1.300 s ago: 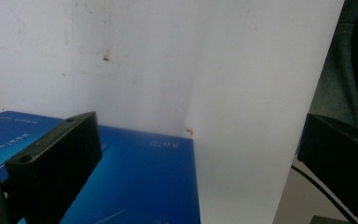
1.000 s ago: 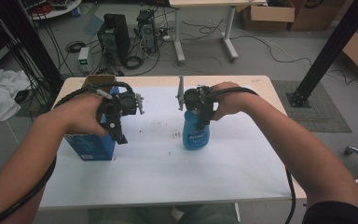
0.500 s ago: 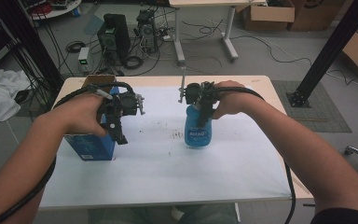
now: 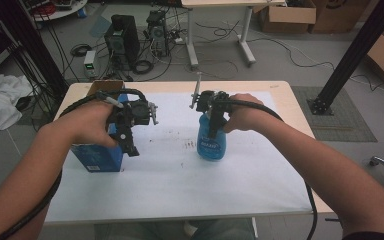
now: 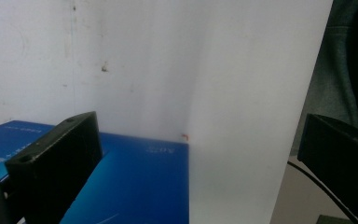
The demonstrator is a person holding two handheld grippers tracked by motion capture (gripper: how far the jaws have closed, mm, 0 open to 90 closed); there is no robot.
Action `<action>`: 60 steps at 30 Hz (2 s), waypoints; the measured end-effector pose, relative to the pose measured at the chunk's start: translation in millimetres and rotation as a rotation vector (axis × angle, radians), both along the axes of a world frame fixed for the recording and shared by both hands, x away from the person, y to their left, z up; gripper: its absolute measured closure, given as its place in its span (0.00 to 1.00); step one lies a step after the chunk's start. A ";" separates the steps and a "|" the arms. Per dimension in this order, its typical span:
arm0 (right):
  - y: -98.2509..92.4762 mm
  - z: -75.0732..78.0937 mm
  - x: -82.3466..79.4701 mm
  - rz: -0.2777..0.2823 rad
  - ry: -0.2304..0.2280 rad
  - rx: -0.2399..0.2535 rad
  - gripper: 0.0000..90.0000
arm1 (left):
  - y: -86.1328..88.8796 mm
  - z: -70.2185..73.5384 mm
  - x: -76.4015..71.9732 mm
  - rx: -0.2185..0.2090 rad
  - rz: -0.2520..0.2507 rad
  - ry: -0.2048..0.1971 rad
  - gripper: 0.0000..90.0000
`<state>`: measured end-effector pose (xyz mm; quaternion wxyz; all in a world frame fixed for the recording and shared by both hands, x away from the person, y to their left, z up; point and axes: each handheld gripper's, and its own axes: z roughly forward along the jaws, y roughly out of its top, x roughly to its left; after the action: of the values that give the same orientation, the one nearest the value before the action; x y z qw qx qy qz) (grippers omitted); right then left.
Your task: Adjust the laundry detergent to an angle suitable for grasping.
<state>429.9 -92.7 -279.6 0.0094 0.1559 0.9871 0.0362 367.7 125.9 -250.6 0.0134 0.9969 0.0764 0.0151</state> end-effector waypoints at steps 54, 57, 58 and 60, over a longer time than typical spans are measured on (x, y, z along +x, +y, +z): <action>-9.5 -22.7 9.4 -0.223 -0.010 0.040 0.39 | 5.7 -8.1 -3.1 0.007 0.012 0.018 0.00; -11.7 -21.6 10.0 -0.224 -0.003 0.052 0.35 | 5.6 -8.1 -3.1 0.007 0.011 0.018 0.00; -11.7 -21.6 10.0 -0.224 -0.003 0.052 0.35 | 5.6 -8.1 -3.0 0.007 0.011 0.018 0.00; -12.6 -20.3 10.3 -0.215 -0.001 0.063 0.34 | 5.4 -7.9 -2.7 0.008 0.011 0.017 0.00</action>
<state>440.2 -105.3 -299.9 0.0088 0.2609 0.9631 0.0660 364.9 131.3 -258.5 0.0086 0.9966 0.0820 0.0068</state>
